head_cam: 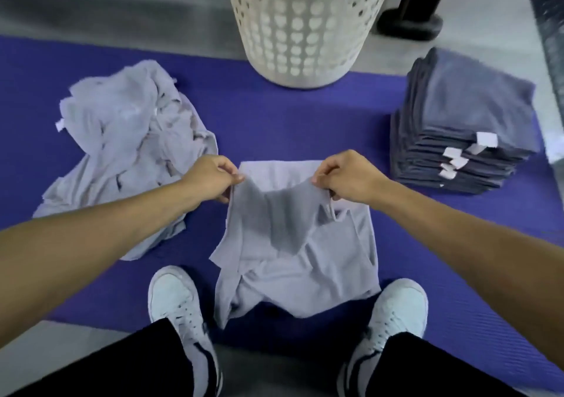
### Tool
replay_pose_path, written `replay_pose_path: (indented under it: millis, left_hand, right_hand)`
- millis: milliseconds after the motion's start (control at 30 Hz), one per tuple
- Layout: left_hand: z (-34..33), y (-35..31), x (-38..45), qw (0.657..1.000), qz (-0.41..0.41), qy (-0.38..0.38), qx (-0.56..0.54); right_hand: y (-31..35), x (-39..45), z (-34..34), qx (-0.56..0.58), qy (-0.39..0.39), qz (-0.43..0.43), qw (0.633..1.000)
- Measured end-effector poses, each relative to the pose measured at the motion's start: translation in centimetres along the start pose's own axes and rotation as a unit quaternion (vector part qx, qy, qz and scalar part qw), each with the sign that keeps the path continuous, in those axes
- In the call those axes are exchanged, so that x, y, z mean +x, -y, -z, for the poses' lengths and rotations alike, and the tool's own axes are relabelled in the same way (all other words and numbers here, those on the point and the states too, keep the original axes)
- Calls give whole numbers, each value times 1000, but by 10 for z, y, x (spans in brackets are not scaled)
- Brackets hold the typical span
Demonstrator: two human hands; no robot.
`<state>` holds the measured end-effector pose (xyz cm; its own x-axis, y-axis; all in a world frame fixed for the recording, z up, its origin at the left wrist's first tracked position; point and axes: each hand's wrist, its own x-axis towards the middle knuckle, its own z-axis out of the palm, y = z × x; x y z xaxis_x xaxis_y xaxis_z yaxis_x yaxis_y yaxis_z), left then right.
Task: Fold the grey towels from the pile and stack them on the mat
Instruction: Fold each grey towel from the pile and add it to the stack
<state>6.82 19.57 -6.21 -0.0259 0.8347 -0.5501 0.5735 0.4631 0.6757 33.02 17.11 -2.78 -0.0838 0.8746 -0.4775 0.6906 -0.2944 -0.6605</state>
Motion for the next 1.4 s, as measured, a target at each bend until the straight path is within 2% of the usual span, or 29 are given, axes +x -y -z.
replay_pose_path:
  millis: [300, 400, 533, 567, 700, 767, 900, 967, 1033, 1100, 1267, 1400]
  left_hand:
    - [-26, 68, 92, 999, 14, -33, 23]
    - [-36, 84, 103, 999, -20, -24, 34]
    - [-40, 88, 114, 995, -72, -71, -9]
    - [-38, 87, 117, 993, -87, -74, 10]
    - [-28, 79, 135, 976, -146, -19, 161]
    - [-25, 73, 139, 969, -154, 0, 193]
    - [-14, 57, 142, 976, -159, 22, 144]
    - [-8, 46, 139, 981, -157, 74, 88]
    - [-2, 37, 136, 982, -139, 117, 51]
    - [3, 32, 135, 979, -139, 126, 76]
    - [6, 25, 137, 976, -160, 116, 92]
    - [9, 17, 139, 969, -114, 172, 133]
  right_hand:
    - [-43, 89, -77, 184, -51, -34, 981]
    - [-54, 106, -100, 198, -75, -24, 977]
    - [-64, 109, -123, 186, -105, -8, 977]
    - [-64, 107, -124, 175, -108, -1, 979]
    - [-57, 111, -123, 152, -107, 33, 982]
    - [-55, 118, -124, 133, -107, 58, 984]
    - [-55, 140, -123, 41, -72, 134, 988]
    - [-53, 152, -118, 10, -33, 159, 987]
    - [-48, 161, -113, 1, -4, 168, 986]
    - [-45, 167, -107, -1, 10, 156, 988]
    - [-44, 168, -102, -8, -11, 149, 989]
    - [-48, 170, -104, -2, -49, 111, 993]
